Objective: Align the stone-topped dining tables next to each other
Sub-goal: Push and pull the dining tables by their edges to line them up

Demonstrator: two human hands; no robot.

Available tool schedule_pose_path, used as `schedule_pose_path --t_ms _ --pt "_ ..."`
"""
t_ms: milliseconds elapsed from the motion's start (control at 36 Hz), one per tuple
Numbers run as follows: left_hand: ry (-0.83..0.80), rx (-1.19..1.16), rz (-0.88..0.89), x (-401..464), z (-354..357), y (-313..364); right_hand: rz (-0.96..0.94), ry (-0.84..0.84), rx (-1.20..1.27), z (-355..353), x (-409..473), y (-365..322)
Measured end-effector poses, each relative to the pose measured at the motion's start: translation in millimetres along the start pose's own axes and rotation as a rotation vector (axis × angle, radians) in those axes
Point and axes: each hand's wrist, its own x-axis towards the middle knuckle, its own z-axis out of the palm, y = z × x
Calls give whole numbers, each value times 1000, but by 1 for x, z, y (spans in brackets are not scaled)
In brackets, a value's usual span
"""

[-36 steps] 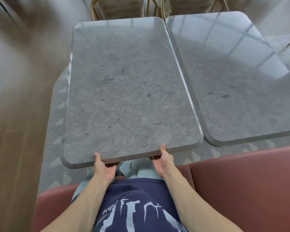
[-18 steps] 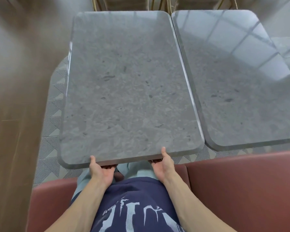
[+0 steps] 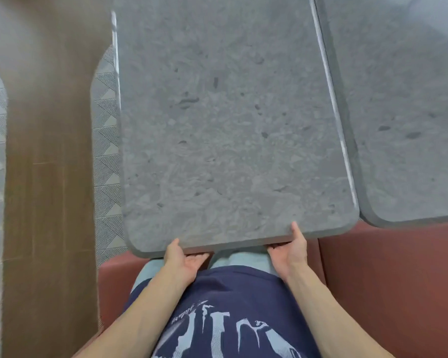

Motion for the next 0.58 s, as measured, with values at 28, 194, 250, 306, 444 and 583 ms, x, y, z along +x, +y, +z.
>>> schedule_pose_path --t_ms 28,194,250,306,444,583 --pt "26 55 -19 -6 1 7 -4 32 -35 2 0 1" --pt "-12 501 128 -35 19 50 86 116 -527 -1 -24 -19" --pt "-112 546 186 -41 42 66 99 79 -661 2 -33 -25" --pt "-217 609 248 -44 68 81 41 82 -726 17 -38 -30" --pt "-433 762 409 -52 132 119 -204 -30 -645 98 -43 -38" --pt "-679 800 511 -63 162 162 -428 -192 -561 189 -50 -29"
